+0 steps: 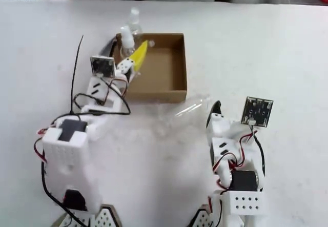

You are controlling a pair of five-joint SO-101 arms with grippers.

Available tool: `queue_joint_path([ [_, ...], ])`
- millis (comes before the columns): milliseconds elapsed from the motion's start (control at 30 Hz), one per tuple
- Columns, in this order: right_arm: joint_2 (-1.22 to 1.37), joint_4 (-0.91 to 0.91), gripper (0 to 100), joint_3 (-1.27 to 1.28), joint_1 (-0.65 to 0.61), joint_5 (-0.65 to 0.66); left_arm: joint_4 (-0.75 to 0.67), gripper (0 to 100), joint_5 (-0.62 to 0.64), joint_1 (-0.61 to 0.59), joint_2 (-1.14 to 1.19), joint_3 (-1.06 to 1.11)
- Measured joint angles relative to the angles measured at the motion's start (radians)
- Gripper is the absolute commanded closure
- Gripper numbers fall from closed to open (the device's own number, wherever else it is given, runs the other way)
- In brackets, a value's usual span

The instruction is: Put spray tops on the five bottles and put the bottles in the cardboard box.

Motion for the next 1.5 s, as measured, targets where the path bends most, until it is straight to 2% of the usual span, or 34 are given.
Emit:
queue_joint_path([
  [133, 0.000, 0.000, 73.3, 0.000, 0.000, 0.000, 0.023, 66, 0.000, 0.005, -0.077, 0.063],
  [367, 0.000, 0.000, 73.3, 0.000, 0.002, 0.000, 0.206, 66, 0.000, 0.003, -0.250, 0.153],
  [633, 0.000, 0.000, 73.3, 0.000, 0.000, 0.000, 0.325, 66, 0.000, 0.003, -0.462, 0.276],
  [967, 0.000, 0.000, 73.3, 0.000, 0.000, 0.000, 0.548, 69, 0.008, 0.003, -0.819, 0.448],
  [1067, 0.000, 0.000, 73.3, 0.000, 0.000, 0.000, 0.657, 79, 0.008, 0.003, -0.957, 0.470],
  [1200, 0.000, 0.000, 73.3, 0.000, 0.000, 0.000, 0.868, 97, 0.008, 0.003, -1.154, 0.470],
  [1367, 0.000, 0.000, 73.3, 0.000, 0.000, 0.000, 1.140, 95, 0.009, 0.002, -1.390, 0.454],
  [1500, 0.000, 0.000, 73.3, 0.000, 0.000, 0.000, 1.359, 95, 0.009, 0.002, -1.524, 0.362],
])
